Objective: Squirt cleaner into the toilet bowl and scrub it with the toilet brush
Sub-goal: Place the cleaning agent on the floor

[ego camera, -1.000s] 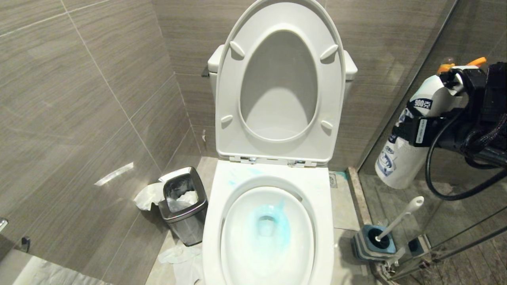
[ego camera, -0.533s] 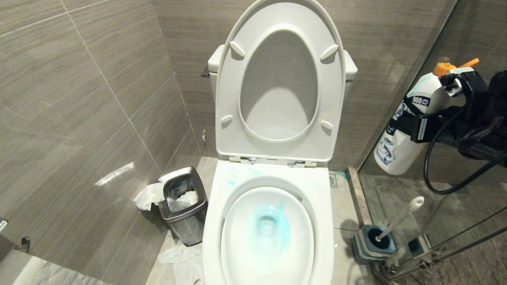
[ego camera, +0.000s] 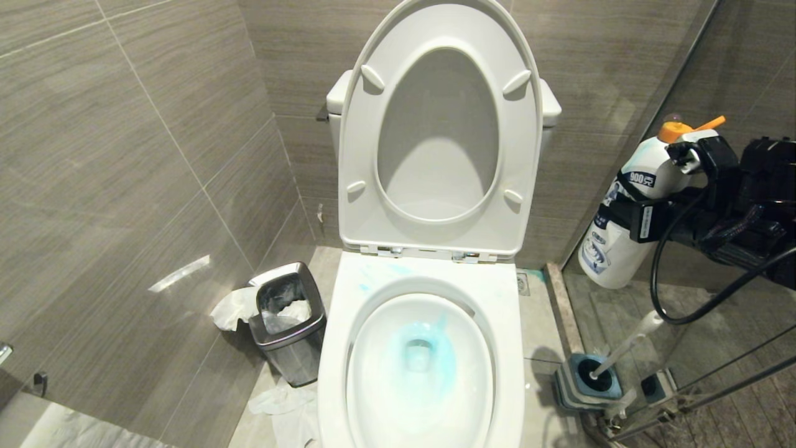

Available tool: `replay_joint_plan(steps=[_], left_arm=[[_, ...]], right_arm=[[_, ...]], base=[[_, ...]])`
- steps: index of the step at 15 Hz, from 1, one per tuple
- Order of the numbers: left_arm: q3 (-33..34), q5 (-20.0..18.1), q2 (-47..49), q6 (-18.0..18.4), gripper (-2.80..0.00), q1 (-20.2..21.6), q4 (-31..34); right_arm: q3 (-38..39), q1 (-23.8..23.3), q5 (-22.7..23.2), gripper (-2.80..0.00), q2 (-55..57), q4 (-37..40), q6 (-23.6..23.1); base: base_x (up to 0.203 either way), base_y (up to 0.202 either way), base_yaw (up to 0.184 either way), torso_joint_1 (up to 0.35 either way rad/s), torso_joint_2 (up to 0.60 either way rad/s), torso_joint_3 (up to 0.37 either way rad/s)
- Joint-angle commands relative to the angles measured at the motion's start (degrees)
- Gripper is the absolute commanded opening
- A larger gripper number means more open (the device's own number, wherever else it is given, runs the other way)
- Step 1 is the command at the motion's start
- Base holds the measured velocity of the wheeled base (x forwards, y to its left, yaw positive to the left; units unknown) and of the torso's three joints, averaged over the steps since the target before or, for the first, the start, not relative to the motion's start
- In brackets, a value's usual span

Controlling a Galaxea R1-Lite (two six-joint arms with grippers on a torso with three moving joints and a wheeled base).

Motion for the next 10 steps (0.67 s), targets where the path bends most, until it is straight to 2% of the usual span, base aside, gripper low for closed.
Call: replay_joint_plan(steps=[1,4,8,10], left_arm=[[0.00,-0.02,0.01,0.00,-2.80,0.01,-0.01],[0.00,-0.02,0.07,0.09,-2.80,0.03,-0.01],[0.00,0.07,0.09,-0.09,-2.80,0.01,-0.01],[0.03,0.04,0.04,-0.09,-2.80,0.01,-0.07]], right_arm=[[1.02,0.46,-0.32,-2.80,-0.89,-0.25,-0.39],[3.27,0.48,-1.53,-2.80,-1.24,-0.56,0.19],[7.08,0.46,-1.99,-2.80,2.88,-13.62,0.60],[7.80,0.46,-2.11,-2.80,4.63,-14.85,0.80]], base=[[0.000,0.000,0.000,0.000,0.00,0.000],[0.000,0.000,0.000,0.000,0.00,0.000],[0.000,0.000,0.000,0.000,0.00,0.000],[0.000,0.000,0.000,-0.001,0.00,-0.021]])
